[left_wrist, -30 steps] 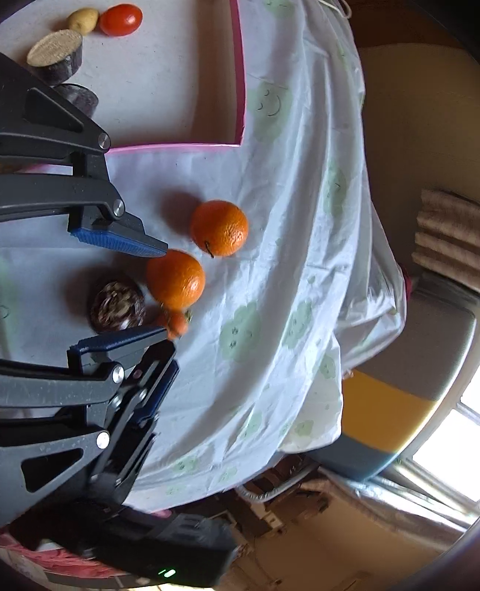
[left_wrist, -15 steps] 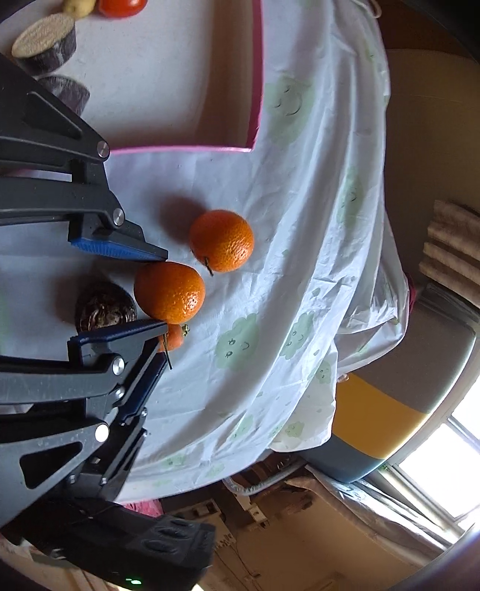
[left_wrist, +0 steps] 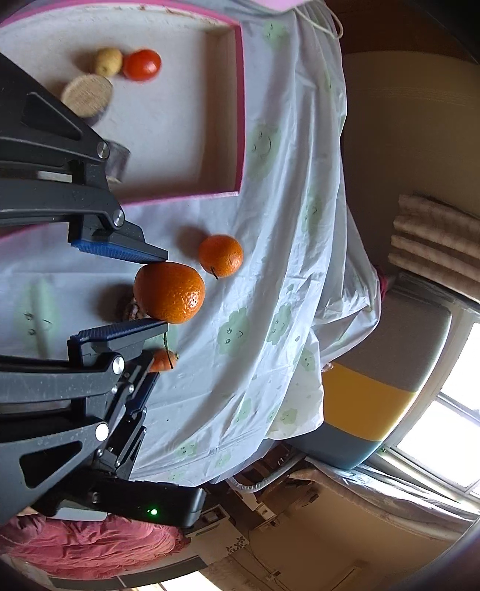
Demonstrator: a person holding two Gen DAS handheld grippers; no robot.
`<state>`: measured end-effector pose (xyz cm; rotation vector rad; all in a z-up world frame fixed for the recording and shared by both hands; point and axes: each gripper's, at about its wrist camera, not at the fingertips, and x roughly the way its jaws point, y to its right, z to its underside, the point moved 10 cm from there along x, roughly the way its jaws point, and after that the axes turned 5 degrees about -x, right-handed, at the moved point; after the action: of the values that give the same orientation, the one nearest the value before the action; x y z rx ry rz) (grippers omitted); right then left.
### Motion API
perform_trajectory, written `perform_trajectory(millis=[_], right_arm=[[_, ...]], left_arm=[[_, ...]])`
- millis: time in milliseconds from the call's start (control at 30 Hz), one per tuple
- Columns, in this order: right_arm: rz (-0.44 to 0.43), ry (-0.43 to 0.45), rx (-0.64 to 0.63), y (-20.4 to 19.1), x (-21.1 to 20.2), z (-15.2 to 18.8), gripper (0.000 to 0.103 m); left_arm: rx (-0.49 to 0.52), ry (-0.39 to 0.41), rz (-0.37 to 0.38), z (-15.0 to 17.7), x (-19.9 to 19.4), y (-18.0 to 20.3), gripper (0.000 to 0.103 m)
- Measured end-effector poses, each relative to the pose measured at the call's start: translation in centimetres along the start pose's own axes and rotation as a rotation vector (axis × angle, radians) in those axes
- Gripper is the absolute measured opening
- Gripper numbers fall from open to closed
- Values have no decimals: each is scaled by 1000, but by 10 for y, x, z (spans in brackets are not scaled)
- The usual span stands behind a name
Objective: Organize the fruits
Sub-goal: 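Place the orange in the tray with left while right closes on the carrot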
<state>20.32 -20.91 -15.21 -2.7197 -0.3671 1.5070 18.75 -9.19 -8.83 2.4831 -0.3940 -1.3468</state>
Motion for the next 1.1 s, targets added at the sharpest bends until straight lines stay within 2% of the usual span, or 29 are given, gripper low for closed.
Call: perform_trajectory(millis=[133, 267, 333, 433, 567, 667, 767, 1100], right_arm=[[41, -11, -22, -2, -1, 5, 20], [92, -21, -42, -5, -3, 8, 18], [97, -14, -43, -6, -5, 11, 14], [97, -12, -45, -5, -5, 12, 14], [97, -29, -53, -5, -4, 13, 14], [101, -32, -57, -6, -4, 13, 14], [113, -34, -67, -7, -3, 13, 14], [131, -29, -70, -8, -5, 16, 14]], left_arm=[[-15, 26, -37, 10, -26, -21, 31], [-58, 45, -84, 18, -47, -59, 31], [-84, 53, -118, 21, -53, -82, 31], [-143, 58, -168, 25, -61, -117, 31], [-137, 82, -234, 32, -72, -142, 31], [-139, 97, -311, 38, -77, -155, 32], [-162, 90, -347, 43, -80, -162, 37], [-87, 148, -321, 47, -101, -133, 37]])
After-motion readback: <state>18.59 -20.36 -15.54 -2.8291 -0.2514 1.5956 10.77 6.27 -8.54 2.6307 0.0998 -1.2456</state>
